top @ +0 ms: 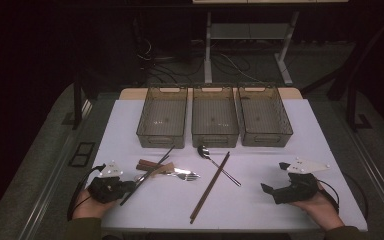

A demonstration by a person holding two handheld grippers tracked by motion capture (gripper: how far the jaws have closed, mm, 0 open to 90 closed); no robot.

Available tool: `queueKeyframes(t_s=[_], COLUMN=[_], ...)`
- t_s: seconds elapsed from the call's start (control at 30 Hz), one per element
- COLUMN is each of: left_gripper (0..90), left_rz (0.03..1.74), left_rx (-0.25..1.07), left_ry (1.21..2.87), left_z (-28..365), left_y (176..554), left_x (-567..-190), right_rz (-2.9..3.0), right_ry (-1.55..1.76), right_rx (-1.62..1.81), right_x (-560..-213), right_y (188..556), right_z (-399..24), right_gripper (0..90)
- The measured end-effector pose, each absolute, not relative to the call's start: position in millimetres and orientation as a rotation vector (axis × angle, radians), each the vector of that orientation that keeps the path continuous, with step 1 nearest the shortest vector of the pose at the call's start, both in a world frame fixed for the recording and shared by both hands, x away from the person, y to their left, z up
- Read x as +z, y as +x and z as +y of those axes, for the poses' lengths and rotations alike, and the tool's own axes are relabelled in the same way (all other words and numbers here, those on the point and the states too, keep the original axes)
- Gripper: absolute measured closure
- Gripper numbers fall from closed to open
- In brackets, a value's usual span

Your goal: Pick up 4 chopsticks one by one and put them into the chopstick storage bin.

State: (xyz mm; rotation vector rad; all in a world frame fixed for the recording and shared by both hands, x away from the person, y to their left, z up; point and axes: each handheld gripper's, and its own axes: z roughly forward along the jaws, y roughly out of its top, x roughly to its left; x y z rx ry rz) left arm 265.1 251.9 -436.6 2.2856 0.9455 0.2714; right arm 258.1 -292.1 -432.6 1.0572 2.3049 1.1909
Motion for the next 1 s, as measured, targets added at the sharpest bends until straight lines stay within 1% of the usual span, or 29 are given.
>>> queueKeyframes(t_s=[0.5, 1.0], left_gripper=[84.7, 85.0], left_rz=[0.934, 0.948], left_rx=[0.273, 0.263], left_ry=[2.304, 2.221], left_z=[251.5, 254.4], left_y=[265.9, 265.3], left_x=[-435.5, -428.2], right_rz=[2.313, 2.311], right_ry=[1.050, 1.073], right_rx=[1.200, 1.230], right_x=[-432.5, -433.7], right_y=[258.1, 258.5], right_z=[-292.1, -291.0], right_gripper=[1.0, 0.9])
